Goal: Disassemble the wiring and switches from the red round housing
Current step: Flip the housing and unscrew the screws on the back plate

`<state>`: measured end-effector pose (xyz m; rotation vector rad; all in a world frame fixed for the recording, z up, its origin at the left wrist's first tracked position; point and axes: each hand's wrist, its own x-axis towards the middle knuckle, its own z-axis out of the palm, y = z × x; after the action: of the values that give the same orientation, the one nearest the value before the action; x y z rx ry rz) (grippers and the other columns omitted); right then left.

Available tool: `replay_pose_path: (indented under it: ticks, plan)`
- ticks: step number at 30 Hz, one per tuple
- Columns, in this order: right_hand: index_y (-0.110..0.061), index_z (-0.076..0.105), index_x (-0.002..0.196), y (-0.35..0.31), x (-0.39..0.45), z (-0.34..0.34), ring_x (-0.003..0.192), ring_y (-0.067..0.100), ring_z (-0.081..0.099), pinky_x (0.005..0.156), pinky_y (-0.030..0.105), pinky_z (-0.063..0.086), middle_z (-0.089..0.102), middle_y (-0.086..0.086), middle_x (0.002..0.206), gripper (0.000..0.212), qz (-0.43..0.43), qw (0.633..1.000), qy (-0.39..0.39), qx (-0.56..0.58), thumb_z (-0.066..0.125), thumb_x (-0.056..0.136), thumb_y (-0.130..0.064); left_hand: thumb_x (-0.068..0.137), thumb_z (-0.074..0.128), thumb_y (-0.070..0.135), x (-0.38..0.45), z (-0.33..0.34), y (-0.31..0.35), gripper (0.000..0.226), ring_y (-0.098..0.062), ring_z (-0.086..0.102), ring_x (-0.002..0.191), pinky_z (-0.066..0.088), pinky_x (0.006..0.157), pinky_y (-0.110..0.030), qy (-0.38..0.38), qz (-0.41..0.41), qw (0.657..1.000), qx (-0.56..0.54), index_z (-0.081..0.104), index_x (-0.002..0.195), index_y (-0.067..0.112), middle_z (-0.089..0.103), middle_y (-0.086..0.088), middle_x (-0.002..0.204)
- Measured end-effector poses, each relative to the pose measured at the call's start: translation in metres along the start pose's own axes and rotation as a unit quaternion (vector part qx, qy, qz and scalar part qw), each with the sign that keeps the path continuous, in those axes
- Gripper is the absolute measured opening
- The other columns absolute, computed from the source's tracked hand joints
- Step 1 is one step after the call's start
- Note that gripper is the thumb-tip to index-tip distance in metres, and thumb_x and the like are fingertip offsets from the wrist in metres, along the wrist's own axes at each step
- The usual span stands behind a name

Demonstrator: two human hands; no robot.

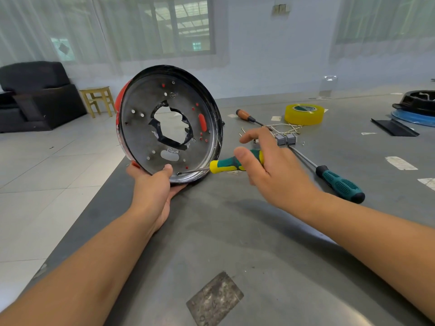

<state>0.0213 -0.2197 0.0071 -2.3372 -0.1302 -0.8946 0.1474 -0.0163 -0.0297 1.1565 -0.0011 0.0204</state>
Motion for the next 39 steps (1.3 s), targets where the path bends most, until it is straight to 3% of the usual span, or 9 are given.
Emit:
replay_pose_path:
  ticks: [4,9,12,14,19,23,28,34,39]
  plan:
    - [-0.029,0.037,0.127,0.001,-0.008,-0.001,0.091,0.014,0.059,0.078,0.025,0.050,0.058,-0.004,0.106,0.051,-0.126,0.989,-0.062,0.042,0.066,0.086,-0.024,0.104,0.053,-0.006,0.000,-0.001,0.000,0.048,-0.027,0.069,0.116,0.067,0.075,-0.049,0.001,-0.001,1.000,-0.002,0.037,0.131,0.030,0.056,0.003,0.138]
    - [-0.034,0.044,0.111,0.007,0.002,0.001,0.056,0.007,0.063,0.054,0.027,0.043,0.067,0.001,0.067,0.038,0.054,0.998,-0.014,0.041,0.044,0.093,-0.067,0.104,0.053,-0.006,0.000,-0.001,0.000,0.047,-0.028,0.068,0.119,0.065,0.083,-0.056,0.002,0.001,1.000,0.001,0.037,0.131,0.029,0.055,0.000,0.141]
    - [-0.029,0.048,0.113,0.007,0.001,-0.001,0.067,0.005,0.056,0.062,0.017,0.044,0.067,-0.001,0.085,0.024,-0.067,0.998,-0.012,-0.004,0.059,0.096,-0.040,0.104,0.054,-0.006,-0.001,-0.001,0.001,0.048,-0.028,0.068,0.119,0.065,0.083,-0.056,0.002,-0.001,1.000,0.001,0.037,0.133,0.027,0.055,0.000,0.142]
    - [-0.020,0.048,0.121,0.010,-0.003,-0.002,0.082,0.002,0.052,0.076,0.012,0.043,0.059,-0.005,0.103,0.039,-0.149,0.988,-0.032,-0.008,0.067,0.088,-0.021,0.104,0.053,-0.006,-0.001,-0.001,0.001,0.047,-0.028,0.069,0.119,0.065,0.082,-0.055,0.002,-0.001,1.000,-0.001,0.037,0.133,0.027,0.056,-0.001,0.142]
    - [-0.033,0.040,0.115,0.014,0.003,0.001,0.060,0.009,0.057,0.053,0.021,0.039,0.061,-0.004,0.065,0.031,-0.013,1.000,-0.009,-0.002,0.044,0.097,-0.059,0.104,0.053,-0.006,-0.002,-0.001,0.001,0.048,-0.028,0.069,0.119,0.065,0.084,-0.055,0.005,-0.001,1.000,0.001,0.037,0.133,0.027,0.056,-0.001,0.142]
    - [-0.024,0.043,0.124,0.013,-0.005,-0.002,0.077,0.006,0.049,0.071,0.012,0.039,0.057,-0.004,0.100,0.041,-0.164,0.985,-0.023,-0.048,0.062,0.088,-0.026,0.103,0.054,-0.006,-0.002,0.000,0.001,0.044,-0.028,0.068,0.119,0.065,0.082,-0.055,0.002,0.000,1.000,0.006,0.038,0.126,0.029,0.056,-0.002,0.142]
    - [-0.030,0.053,0.112,0.020,0.001,-0.001,0.058,0.007,0.061,0.062,0.037,0.054,0.069,-0.003,0.073,0.030,0.086,0.996,-0.035,0.001,0.039,0.103,-0.055,0.104,0.053,-0.006,-0.002,0.000,0.001,0.045,-0.026,0.068,0.119,0.065,0.081,-0.053,0.005,0.004,1.000,0.006,0.036,0.131,0.027,0.055,-0.001,0.143]
    - [-0.012,0.056,0.122,0.016,-0.006,0.001,0.098,0.008,0.057,0.084,0.014,0.047,0.058,0.001,0.111,0.038,-0.134,0.991,-0.014,0.022,0.068,0.086,-0.009,0.104,0.053,-0.006,-0.001,-0.001,0.000,0.049,-0.027,0.067,0.121,0.065,0.083,-0.053,0.001,0.005,1.000,0.007,0.036,0.132,0.030,0.055,0.000,0.144]
    - [-0.031,0.052,0.109,0.010,-0.003,0.006,0.066,0.007,0.068,0.065,0.020,0.049,0.071,-0.005,0.081,0.021,0.115,0.988,0.005,0.103,0.048,0.103,-0.050,0.104,0.053,-0.005,-0.001,-0.001,0.000,0.049,-0.026,0.067,0.121,0.065,0.082,-0.051,-0.005,0.007,1.000,0.010,0.036,0.132,0.031,0.055,0.000,0.145]
